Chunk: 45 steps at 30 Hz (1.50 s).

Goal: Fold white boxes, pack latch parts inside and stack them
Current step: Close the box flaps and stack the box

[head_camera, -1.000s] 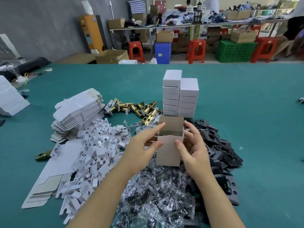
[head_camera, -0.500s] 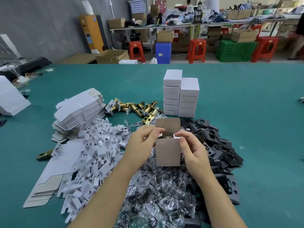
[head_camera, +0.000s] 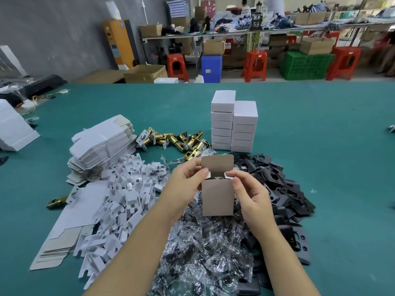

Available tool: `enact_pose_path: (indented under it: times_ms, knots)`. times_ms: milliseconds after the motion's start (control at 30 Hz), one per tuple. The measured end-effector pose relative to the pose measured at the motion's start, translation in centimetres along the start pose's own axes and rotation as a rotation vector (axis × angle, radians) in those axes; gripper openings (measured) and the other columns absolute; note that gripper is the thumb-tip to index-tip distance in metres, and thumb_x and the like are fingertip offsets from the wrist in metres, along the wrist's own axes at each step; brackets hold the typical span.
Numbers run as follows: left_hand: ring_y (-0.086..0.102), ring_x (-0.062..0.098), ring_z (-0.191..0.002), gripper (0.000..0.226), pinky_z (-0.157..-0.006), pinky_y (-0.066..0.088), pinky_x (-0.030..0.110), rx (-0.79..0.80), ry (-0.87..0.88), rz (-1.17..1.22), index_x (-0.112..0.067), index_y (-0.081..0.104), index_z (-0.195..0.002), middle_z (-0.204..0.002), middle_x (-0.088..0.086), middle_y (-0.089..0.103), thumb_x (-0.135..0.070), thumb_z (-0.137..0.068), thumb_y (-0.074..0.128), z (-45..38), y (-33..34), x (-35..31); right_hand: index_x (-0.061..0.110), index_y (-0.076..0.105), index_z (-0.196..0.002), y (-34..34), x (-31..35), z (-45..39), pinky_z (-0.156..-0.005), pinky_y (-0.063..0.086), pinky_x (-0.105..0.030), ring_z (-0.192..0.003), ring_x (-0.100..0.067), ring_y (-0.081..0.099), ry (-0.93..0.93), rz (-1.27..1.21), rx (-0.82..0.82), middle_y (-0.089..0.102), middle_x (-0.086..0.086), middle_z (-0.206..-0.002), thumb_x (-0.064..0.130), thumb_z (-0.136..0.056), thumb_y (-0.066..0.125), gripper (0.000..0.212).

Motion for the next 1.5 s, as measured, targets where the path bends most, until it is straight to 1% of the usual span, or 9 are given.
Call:
enact_pose_path:
  times_ms: [300, 467, 633, 700, 800, 900, 967, 1100, 1500]
  knots:
    - [0.066, 0.001, -0.096, 0.031, -0.083, 0.052, 0.019, 0.113, 0.066, -0.116, -0.038, 0.078, -0.109, -0.106, -0.014, 0.075, -0.014, -0.102, 0.059, 0.4, 0.2, -1.2, 0.043, 0.075, -0.104, -0.6, -0.2, -0.4, -0.079, 0.058, -0.022, -0.097, -0.007, 0.071, -0.01, -0.072, -0.059, 0.076, 0.008, -0.107, 0.027, -0.092, 0.065, 0.022]
    - [0.062, 0.031, -0.103, 0.014, -0.095, 0.053, 0.046, 0.166, 0.059, -0.132, -0.034, 0.078, -0.103, -0.114, -0.012, 0.072, -0.034, -0.091, 0.071, 0.6, 0.3, -1.0, 0.04, 0.07, -0.102, -0.6, -0.4, -0.5, -0.075, 0.057, -0.023, -0.093, -0.008, 0.069, -0.002, -0.058, -0.046, 0.074, 0.007, -0.102, 0.032, -0.094, 0.066, 0.013]
    - [0.061, 0.042, -0.091, 0.007, -0.081, 0.055, 0.054, 0.068, 0.103, -0.206, -0.027, 0.077, -0.086, -0.109, -0.012, 0.073, -0.024, -0.093, 0.075, 0.3, 0.1, -0.7, 0.032, 0.064, -0.109, -0.5, -0.7, -0.4, -0.077, 0.057, -0.027, -0.098, -0.018, 0.069, 0.019, -0.13, -0.04, 0.074, -0.001, -0.109, 0.037, -0.096, 0.06, 0.014]
    - [0.061, 0.038, -0.086, 0.014, -0.077, 0.056, 0.049, 0.064, 0.139, -0.263, -0.035, 0.077, -0.09, -0.109, -0.015, 0.072, -0.021, -0.092, 0.074, 0.3, 0.1, -0.8, 0.032, 0.067, -0.112, -0.2, -0.4, -0.3, -0.076, 0.056, -0.025, -0.099, -0.015, 0.068, 0.007, -0.115, -0.015, 0.073, 0.001, -0.111, 0.039, -0.095, 0.06, 0.02]
    - [0.062, -0.002, -0.102, 0.027, -0.087, 0.049, 0.015, 0.091, 0.229, -0.449, -0.049, 0.07, -0.112, -0.116, -0.031, 0.066, -0.027, -0.096, 0.07, 0.5, 0.3, -1.4, 0.036, 0.07, -0.113, 0.1, -0.5, -0.2, -0.075, 0.057, -0.025, -0.101, -0.013, 0.069, 0.012, -0.071, 0.017, 0.073, 0.003, -0.113, 0.034, -0.094, 0.064, 0.019]
    - [0.046, -0.018, -0.118, 0.037, -0.097, 0.031, -0.001, 0.123, 0.315, -0.686, -0.031, 0.063, -0.137, -0.13, -0.033, 0.056, -0.027, -0.1, 0.063, 0.6, 0.9, -2.0, 0.04, 0.069, -0.114, 0.1, -0.6, -0.2, -0.076, 0.058, -0.025, -0.104, -0.012, 0.069, 0.007, -0.051, 0.021, 0.073, 0.005, -0.114, 0.032, -0.097, 0.068, 0.019]
    - [0.046, -0.004, -0.123, 0.043, -0.103, 0.029, 0.006, 0.147, 0.393, -0.859, -0.021, 0.057, -0.144, -0.138, -0.014, 0.058, -0.027, -0.102, 0.058, 0.8, 1.6, -2.5, 0.043, 0.067, -0.116, 0.1, -0.6, -0.2, -0.076, 0.059, -0.026, -0.107, -0.012, 0.069, 0.012, -0.05, 0.016, 0.073, 0.008, -0.116, 0.032, -0.096, 0.067, 0.023]
    - [0.059, 0.027, -0.116, 0.042, -0.097, 0.049, 0.036, 0.158, 0.498, -0.991, -0.008, 0.06, -0.141, -0.129, 0.01, 0.067, -0.022, -0.102, 0.059, 1.3, 2.5, -3.2, 0.043, 0.066, -0.12, 0.1, -0.6, -0.2, -0.08, 0.059, -0.027, -0.109, -0.013, 0.068, 0.009, -0.046, 0.036, 0.072, 0.008, -0.118, 0.03, -0.093, 0.067, 0.03]
    - [0.068, 0.009, -0.099, 0.029, -0.084, 0.057, 0.041, 0.071, 0.393, -0.761, -0.034, 0.07, -0.129, -0.108, -0.012, 0.075, -0.032, -0.101, 0.062, 0.3, 0.4, -3.1, 0.042, 0.062, -0.131, 0.6, -0.9, -0.2, -0.092, 0.058, -0.033, -0.114, -0.017, 0.068, 0.039, -0.073, 0.099, 0.071, 0.003, -0.123, 0.023, -0.09, 0.073, 0.047]
Point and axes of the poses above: each hand's wrist, its own z-axis away from the middle knuckle, its own y-axis out of the palm, x = y × z, the point moved 8 cm from there along -z, towards the middle knuckle
